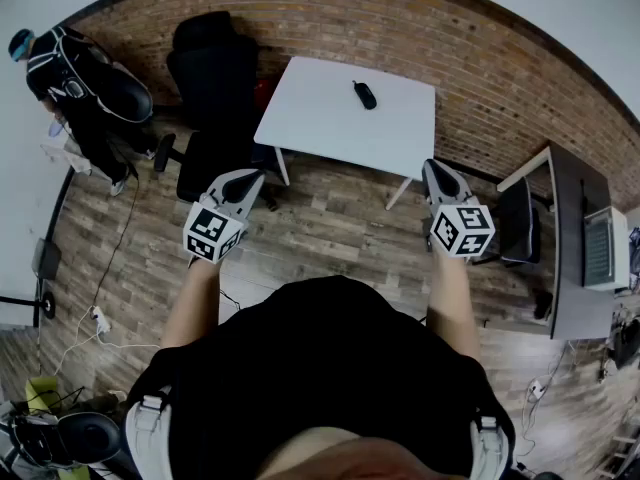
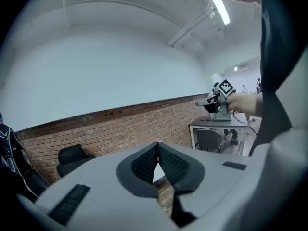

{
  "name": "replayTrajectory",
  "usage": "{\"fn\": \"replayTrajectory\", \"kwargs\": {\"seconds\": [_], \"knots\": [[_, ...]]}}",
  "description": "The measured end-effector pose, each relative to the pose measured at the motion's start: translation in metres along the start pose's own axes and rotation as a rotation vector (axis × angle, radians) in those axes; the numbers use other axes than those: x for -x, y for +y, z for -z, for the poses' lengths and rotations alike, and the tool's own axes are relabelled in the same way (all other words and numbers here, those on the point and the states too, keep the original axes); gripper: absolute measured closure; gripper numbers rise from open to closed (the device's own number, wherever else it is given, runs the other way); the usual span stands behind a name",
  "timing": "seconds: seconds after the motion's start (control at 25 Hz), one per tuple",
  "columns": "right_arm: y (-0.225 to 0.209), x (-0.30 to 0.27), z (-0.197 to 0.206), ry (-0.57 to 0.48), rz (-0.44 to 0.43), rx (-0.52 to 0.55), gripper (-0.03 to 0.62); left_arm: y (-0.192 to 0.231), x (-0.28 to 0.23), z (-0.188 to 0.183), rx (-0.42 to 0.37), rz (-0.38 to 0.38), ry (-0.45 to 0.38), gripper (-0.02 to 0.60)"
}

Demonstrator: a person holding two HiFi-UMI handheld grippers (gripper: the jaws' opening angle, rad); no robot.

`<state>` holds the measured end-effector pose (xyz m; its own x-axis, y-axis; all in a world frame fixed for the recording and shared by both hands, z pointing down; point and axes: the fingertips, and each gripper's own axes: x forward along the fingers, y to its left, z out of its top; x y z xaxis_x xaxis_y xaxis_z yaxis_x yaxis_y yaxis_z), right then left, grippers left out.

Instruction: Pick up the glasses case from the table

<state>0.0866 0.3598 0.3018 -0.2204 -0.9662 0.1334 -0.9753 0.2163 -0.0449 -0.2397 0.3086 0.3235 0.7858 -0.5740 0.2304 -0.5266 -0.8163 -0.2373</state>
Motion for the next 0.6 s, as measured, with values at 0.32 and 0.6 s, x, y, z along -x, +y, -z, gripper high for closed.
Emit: {"fn": "replayTrajectory", "kwargs": {"seconds": [0.32,0.6], "knots": [[0.013,-0.005,0.0,-0.004,0.038,-0.009,0.58,0.018,0.012,0.01,0.004,0.019,0.003,0.572],[0.011,-0.006,-0.005,-0.047,0.092,-0.075,0.579,0.029,0.017,0.017,0.017,0.044,0.017,0.572]]}}
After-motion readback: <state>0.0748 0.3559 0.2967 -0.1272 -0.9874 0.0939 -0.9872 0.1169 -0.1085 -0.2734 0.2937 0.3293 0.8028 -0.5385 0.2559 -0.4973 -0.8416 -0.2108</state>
